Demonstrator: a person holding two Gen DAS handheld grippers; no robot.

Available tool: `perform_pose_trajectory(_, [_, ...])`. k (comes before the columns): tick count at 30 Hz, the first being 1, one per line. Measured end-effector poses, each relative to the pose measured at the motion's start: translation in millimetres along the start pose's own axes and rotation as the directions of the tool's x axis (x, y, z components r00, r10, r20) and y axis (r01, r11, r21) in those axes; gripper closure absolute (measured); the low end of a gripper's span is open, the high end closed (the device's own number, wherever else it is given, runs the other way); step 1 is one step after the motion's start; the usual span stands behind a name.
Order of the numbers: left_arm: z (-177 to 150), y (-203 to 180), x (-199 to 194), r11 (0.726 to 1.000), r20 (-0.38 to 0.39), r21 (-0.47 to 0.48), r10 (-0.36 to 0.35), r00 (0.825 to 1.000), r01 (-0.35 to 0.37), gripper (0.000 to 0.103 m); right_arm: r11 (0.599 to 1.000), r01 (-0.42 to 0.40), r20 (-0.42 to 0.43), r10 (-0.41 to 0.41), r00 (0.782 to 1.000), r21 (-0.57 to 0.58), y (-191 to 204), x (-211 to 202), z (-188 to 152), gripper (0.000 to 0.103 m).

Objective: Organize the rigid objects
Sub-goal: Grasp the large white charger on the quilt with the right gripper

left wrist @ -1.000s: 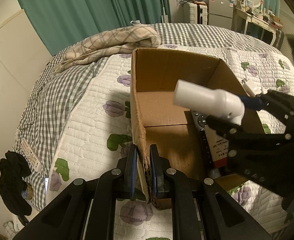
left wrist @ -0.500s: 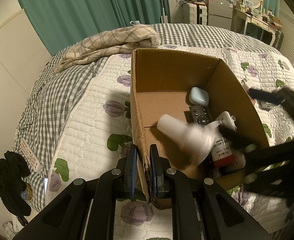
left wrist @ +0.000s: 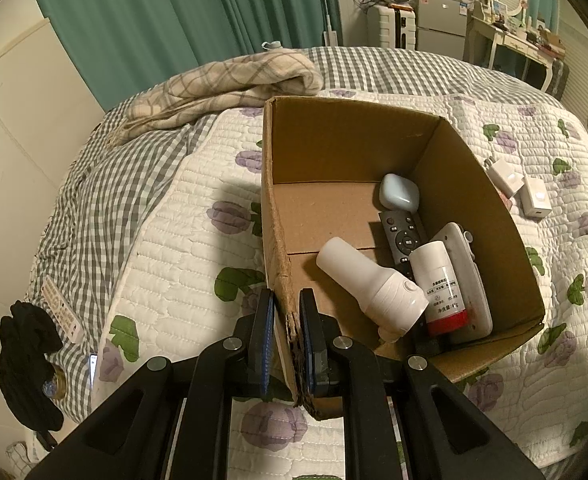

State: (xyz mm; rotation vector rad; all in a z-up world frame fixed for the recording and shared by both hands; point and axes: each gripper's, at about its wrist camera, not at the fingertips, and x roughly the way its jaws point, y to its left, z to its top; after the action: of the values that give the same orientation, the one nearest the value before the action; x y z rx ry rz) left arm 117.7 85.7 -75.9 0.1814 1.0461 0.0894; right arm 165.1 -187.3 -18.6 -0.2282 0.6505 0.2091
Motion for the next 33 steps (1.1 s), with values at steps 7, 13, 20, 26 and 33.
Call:
perform_pose_trajectory(7, [-1, 0, -2, 1.000, -0.006, 0.004, 0.005, 1.000, -0.005, 0.091, 0.992, 0.118, -0.066, -0.115, 0.991, 0.043, -36, 32, -29, 0.010])
perform_pose_trajectory(13, [-1, -1, -2, 1.000, -0.009, 0.008, 0.011, 1.000, -0.011, 0.091, 0.992, 0.109, -0.198, -0.094, 0.976, 0.067, -41, 89, -76, 0.010])
perform_pose_trajectory(20, [-2, -2, -2, 1.000, -0.010, 0.009, 0.012, 1.000, -0.012, 0.091, 0.995, 0.061, -0.336, -0.032, 0.941, 0.076, -37, 134, -97, 0.010])
perform_pose_trajectory(26, [-2, -2, -3, 1.000, -0.009, 0.008, 0.015, 1.000, -0.015, 0.091, 0.996, 0.046, -0.366, -0.015, 0.931, 0.076, -34, 154, -100, 0.010])
perform_pose_trajectory(33, [-2, -4, -3, 1.000, -0.009, 0.008, 0.016, 1.000, -0.016, 0.091, 0.993, 0.057, -0.379, -0.013, 0.925, 0.104, -39, 169, -95, 0.018])
